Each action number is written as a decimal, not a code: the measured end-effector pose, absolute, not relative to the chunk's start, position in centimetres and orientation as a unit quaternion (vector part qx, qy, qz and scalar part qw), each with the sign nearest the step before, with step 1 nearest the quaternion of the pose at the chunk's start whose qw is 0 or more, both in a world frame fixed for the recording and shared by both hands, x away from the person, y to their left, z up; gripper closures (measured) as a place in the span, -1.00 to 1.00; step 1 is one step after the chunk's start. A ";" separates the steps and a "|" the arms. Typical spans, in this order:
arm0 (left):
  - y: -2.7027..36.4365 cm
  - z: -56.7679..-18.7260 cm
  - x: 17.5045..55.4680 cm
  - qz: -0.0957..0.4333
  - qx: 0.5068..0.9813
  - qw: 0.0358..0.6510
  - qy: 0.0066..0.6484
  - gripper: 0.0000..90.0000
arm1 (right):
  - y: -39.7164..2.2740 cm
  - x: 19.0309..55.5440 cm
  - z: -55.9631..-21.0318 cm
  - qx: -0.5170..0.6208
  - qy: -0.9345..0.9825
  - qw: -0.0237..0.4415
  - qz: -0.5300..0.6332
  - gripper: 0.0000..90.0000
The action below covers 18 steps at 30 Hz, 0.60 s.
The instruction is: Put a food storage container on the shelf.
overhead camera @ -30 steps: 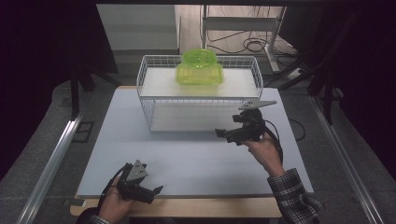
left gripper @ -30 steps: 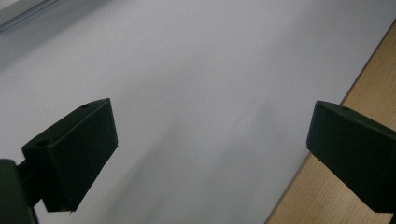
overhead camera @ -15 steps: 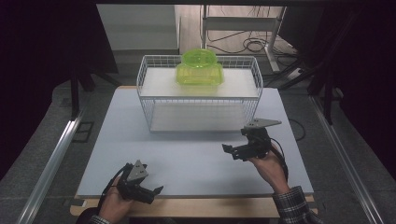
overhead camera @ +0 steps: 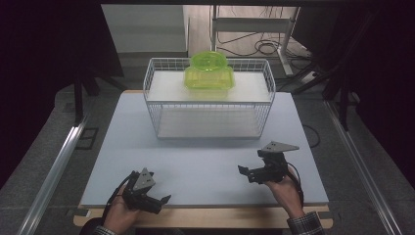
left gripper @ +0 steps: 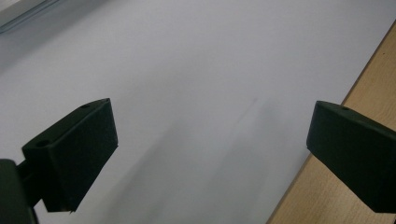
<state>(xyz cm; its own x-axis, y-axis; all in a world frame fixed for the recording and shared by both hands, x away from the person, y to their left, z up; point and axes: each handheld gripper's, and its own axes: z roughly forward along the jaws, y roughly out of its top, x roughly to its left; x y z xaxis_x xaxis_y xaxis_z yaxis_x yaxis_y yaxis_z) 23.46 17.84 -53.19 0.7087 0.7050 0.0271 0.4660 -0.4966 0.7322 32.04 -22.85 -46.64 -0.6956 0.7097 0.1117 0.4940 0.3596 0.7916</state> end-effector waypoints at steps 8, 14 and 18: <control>17.8 -53.2 23.4 0.169 0.852 0.361 0.340 -0.97 | -23.2 31.3 -49.1 0.370 0.827 0.127 0.405 -0.97; 17.8 -53.3 23.4 0.169 0.853 0.360 0.338 -0.97 | -23.0 31.1 -50.6 0.371 0.839 0.129 0.376 -0.96; 17.8 -53.3 23.4 0.170 0.852 0.361 0.338 -0.97 | -22.8 31.1 -50.7 0.370 0.841 0.133 0.371 -0.96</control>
